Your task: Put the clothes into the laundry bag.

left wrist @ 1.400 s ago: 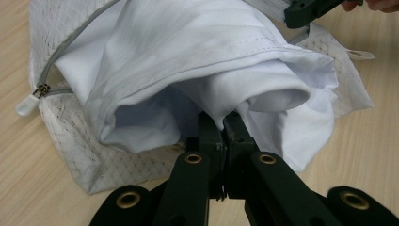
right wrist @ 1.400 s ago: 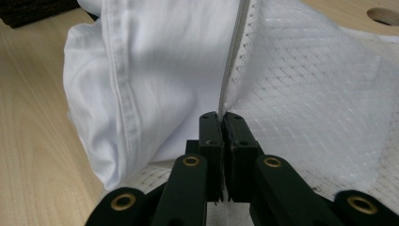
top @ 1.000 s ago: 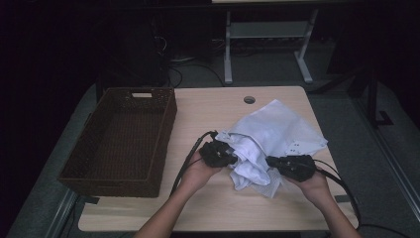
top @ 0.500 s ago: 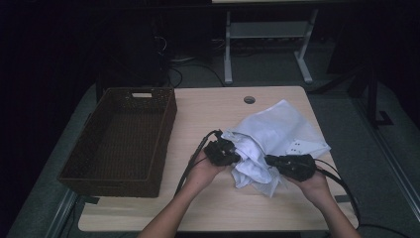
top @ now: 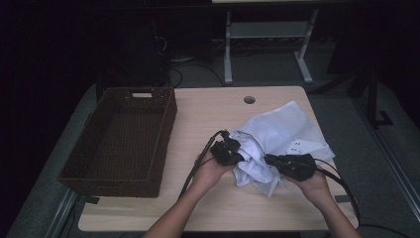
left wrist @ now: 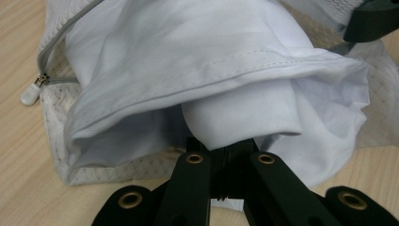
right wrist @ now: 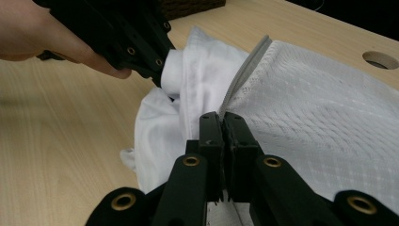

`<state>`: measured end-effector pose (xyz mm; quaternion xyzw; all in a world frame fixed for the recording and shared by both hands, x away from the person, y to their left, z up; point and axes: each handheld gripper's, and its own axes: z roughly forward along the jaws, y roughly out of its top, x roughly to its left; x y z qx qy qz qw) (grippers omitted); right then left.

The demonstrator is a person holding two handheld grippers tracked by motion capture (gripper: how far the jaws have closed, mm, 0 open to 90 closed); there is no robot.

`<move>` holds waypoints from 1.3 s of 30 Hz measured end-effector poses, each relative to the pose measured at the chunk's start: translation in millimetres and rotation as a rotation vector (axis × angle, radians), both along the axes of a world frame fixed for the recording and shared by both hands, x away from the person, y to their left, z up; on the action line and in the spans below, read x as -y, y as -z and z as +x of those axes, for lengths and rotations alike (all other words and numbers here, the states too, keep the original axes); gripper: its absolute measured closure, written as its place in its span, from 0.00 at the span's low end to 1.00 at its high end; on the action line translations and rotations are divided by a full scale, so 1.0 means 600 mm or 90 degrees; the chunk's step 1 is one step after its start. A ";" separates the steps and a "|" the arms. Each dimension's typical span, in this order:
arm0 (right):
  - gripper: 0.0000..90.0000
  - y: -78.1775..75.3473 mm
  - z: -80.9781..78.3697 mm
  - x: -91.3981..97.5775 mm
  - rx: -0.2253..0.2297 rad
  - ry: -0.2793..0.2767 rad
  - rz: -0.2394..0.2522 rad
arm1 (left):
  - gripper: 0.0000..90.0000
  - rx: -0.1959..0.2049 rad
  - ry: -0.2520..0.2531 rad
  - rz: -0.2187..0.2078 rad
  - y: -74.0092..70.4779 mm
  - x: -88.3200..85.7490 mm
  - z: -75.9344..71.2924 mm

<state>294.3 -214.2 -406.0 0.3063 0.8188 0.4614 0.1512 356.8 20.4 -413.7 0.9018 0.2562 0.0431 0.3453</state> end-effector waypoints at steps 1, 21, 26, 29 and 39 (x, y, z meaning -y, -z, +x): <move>0.96 -0.001 0.000 -0.001 0.003 -0.003 0.000 | 0.99 0.000 -0.002 0.000 0.000 0.001 0.000; 0.96 -0.010 -0.008 -0.009 0.012 -0.016 0.006 | 0.98 -0.007 -0.025 -0.001 0.018 0.016 0.009; 0.96 -0.010 -0.010 -0.006 0.012 -0.016 0.005 | 0.83 -0.011 -0.029 0.000 0.021 -0.001 0.008; 0.96 -0.009 -0.010 -0.004 0.010 -0.017 0.007 | 0.70 -0.016 -0.027 0.000 0.020 -0.021 0.005; 0.96 -0.007 -0.010 0.001 0.009 -0.013 0.007 | 0.59 -0.015 -0.084 0.014 0.013 -0.129 0.008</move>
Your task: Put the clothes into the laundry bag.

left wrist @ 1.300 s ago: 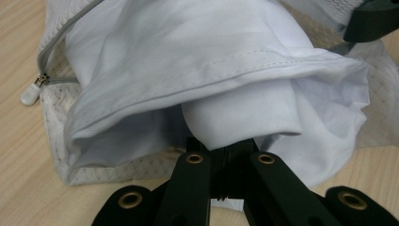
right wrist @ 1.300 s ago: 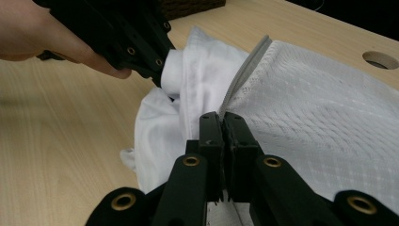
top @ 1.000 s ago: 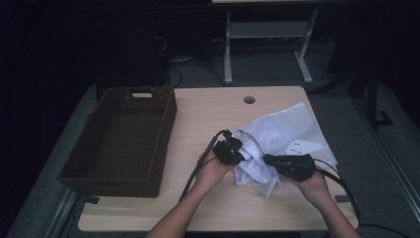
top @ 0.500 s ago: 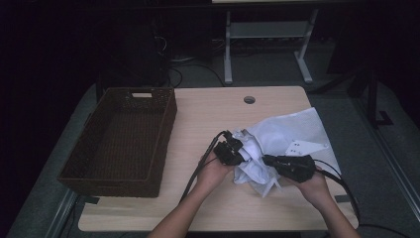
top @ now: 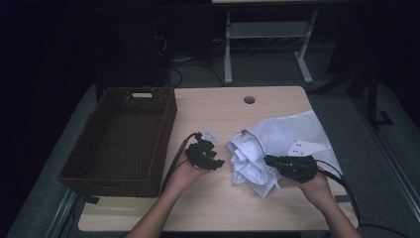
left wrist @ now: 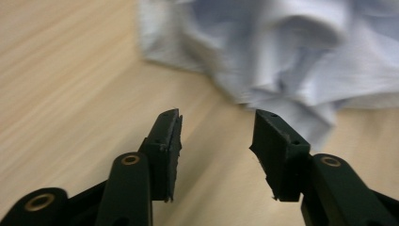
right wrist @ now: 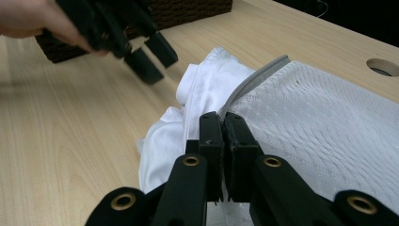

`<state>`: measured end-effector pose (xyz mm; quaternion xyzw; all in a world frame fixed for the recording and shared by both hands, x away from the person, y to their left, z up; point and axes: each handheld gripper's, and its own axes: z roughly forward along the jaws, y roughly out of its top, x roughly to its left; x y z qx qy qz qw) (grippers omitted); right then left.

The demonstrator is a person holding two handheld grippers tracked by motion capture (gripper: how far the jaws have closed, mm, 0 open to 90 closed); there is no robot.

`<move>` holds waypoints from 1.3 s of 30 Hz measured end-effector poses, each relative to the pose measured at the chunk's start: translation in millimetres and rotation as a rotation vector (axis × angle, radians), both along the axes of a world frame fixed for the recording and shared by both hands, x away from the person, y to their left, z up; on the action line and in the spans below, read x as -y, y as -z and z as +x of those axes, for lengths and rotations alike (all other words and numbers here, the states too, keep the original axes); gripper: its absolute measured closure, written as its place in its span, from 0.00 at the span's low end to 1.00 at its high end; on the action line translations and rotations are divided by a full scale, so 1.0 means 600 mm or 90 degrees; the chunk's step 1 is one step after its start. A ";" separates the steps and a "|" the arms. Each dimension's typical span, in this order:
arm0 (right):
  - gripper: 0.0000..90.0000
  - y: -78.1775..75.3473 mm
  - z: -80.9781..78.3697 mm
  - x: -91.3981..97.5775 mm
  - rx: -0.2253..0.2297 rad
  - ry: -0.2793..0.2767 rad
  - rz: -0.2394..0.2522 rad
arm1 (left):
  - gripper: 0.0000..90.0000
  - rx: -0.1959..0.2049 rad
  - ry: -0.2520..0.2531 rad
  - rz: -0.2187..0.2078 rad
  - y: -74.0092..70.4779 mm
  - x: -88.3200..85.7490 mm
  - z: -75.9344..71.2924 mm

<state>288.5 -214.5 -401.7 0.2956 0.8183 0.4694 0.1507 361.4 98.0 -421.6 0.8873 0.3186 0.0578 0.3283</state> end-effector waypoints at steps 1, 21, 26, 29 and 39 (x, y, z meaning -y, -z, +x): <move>0.96 0.000 0.000 0.000 -0.001 0.000 0.000 | 0.60 0.003 -0.011 -0.003 0.001 -0.004 0.008; 0.96 -0.001 0.000 0.009 0.001 0.003 0.004 | 0.79 0.006 -0.004 0.007 0.052 0.081 0.139; 0.96 -0.002 0.000 0.010 0.002 0.004 0.006 | 0.99 0.006 0.006 0.024 0.055 0.084 0.139; 0.96 -0.002 -0.001 0.010 0.002 0.004 0.005 | 1.00 0.006 0.000 0.026 0.051 0.079 0.136; 0.96 -0.002 -0.001 0.008 0.004 0.001 0.003 | 0.99 0.018 -0.039 0.012 0.048 0.032 0.121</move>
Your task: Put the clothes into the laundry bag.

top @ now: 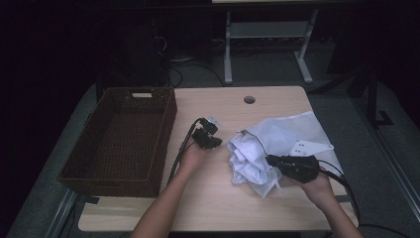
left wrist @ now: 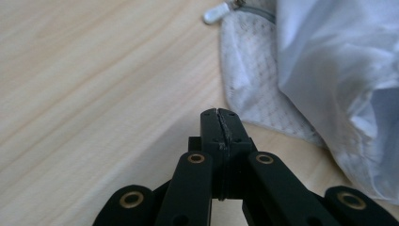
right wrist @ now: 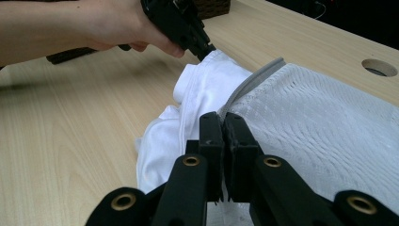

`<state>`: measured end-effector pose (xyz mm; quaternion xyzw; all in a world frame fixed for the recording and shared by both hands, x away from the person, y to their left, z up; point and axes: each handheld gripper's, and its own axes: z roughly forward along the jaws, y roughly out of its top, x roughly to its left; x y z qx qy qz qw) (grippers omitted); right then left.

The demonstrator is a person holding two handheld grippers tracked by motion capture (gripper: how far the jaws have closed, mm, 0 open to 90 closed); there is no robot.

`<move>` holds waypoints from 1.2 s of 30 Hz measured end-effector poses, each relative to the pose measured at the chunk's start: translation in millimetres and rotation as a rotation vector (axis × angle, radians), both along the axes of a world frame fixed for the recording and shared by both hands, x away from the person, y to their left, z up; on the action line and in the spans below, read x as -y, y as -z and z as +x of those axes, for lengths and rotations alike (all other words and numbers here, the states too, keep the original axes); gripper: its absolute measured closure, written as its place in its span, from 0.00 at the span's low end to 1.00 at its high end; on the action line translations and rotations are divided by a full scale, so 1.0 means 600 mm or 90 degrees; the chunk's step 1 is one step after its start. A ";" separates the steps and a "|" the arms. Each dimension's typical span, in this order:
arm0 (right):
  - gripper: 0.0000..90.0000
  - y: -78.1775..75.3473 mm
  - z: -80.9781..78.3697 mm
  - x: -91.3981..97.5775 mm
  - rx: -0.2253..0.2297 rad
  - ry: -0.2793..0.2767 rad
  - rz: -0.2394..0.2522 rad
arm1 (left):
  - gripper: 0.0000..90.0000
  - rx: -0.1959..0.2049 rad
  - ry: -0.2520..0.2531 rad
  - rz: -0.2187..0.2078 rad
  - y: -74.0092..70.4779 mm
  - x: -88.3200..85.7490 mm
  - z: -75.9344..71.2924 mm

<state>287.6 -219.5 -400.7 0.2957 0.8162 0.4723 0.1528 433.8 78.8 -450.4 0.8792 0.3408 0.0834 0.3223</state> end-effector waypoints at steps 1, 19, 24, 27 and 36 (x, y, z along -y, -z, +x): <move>0.96 0.000 0.000 0.000 0.000 0.000 0.000 | 0.94 0.002 -0.006 -0.011 0.000 0.000 0.001; 0.96 0.002 0.001 0.003 -0.004 -0.001 0.003 | 0.99 -0.015 0.031 -0.004 0.014 0.048 0.014; 0.96 0.002 -0.001 0.001 -0.005 -0.005 0.005 | 0.99 -0.016 0.019 0.011 0.008 0.022 -0.003; 0.96 0.002 -0.003 -0.002 -0.006 -0.011 0.008 | 0.99 -0.015 -0.001 0.014 0.001 -0.007 -0.019; 0.96 0.004 -0.007 -0.023 -0.010 -0.034 -0.003 | 0.97 -0.008 -0.038 0.007 -0.021 -0.070 -0.082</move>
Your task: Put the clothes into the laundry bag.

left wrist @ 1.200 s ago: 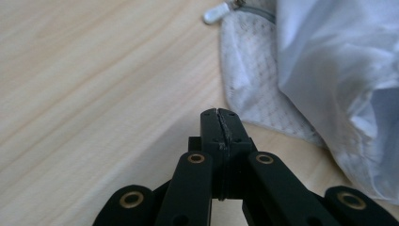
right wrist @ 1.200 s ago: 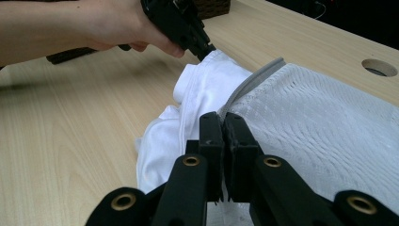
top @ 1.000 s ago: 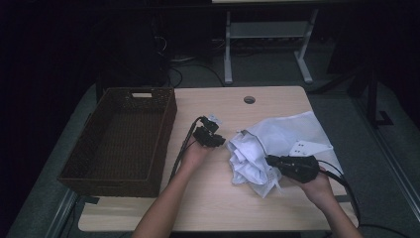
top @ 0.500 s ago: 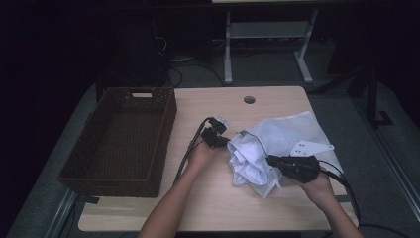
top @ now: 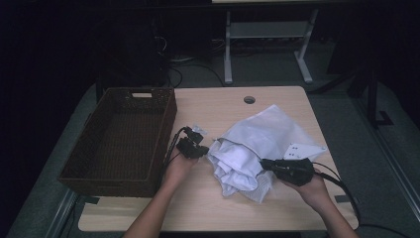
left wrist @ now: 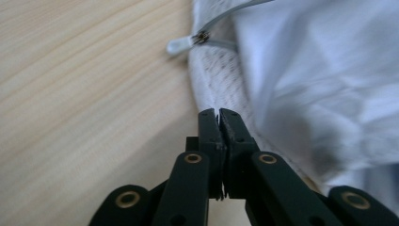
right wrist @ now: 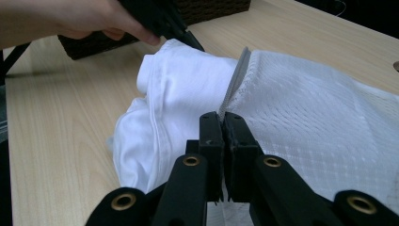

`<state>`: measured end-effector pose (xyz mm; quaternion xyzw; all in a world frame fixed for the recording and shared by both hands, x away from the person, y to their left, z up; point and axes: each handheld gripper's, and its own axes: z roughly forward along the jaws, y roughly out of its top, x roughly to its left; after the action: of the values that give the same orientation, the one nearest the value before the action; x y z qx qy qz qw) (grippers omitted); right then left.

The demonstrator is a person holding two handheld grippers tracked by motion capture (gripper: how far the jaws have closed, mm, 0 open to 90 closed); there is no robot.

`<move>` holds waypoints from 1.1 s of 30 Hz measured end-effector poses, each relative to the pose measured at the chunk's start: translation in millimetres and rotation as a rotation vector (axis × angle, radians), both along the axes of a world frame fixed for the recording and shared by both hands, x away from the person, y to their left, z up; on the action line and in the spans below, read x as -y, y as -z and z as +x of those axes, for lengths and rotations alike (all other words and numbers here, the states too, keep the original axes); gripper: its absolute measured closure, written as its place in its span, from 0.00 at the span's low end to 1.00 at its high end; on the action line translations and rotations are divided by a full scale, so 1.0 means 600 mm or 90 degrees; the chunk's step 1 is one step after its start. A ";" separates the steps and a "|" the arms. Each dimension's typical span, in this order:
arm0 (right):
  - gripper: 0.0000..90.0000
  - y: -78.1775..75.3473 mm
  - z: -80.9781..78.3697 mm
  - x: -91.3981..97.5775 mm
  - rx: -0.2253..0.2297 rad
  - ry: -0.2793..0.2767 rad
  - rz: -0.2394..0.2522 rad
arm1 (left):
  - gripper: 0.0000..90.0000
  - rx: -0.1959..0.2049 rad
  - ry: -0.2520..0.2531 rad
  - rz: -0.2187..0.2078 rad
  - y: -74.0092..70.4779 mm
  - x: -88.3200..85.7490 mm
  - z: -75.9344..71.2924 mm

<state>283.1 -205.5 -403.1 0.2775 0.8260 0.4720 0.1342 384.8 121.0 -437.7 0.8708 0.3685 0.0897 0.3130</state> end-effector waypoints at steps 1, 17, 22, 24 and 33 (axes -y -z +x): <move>0.96 0.000 0.000 -0.001 0.001 0.000 -0.002 | 0.95 0.002 0.002 -0.004 -0.005 -0.001 -0.007; 0.96 0.010 0.005 -0.004 -0.017 0.004 -0.022 | 0.52 0.021 0.186 -0.080 -0.081 0.045 -0.149; 0.96 0.010 0.004 -0.004 -0.017 0.004 -0.023 | 0.39 -0.008 0.216 -0.038 -0.035 0.081 -0.152; 0.96 0.009 0.003 -0.003 -0.018 0.004 -0.022 | 0.34 -0.015 0.219 -0.025 -0.020 0.093 -0.153; 0.96 0.009 0.003 -0.004 -0.017 0.001 -0.022 | 0.48 -0.023 0.237 0.050 0.025 0.128 -0.146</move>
<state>285.1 -203.2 -408.3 0.2821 0.8355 0.4538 0.1279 297.3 44.0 -452.5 0.9370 0.2023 0.0291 0.2833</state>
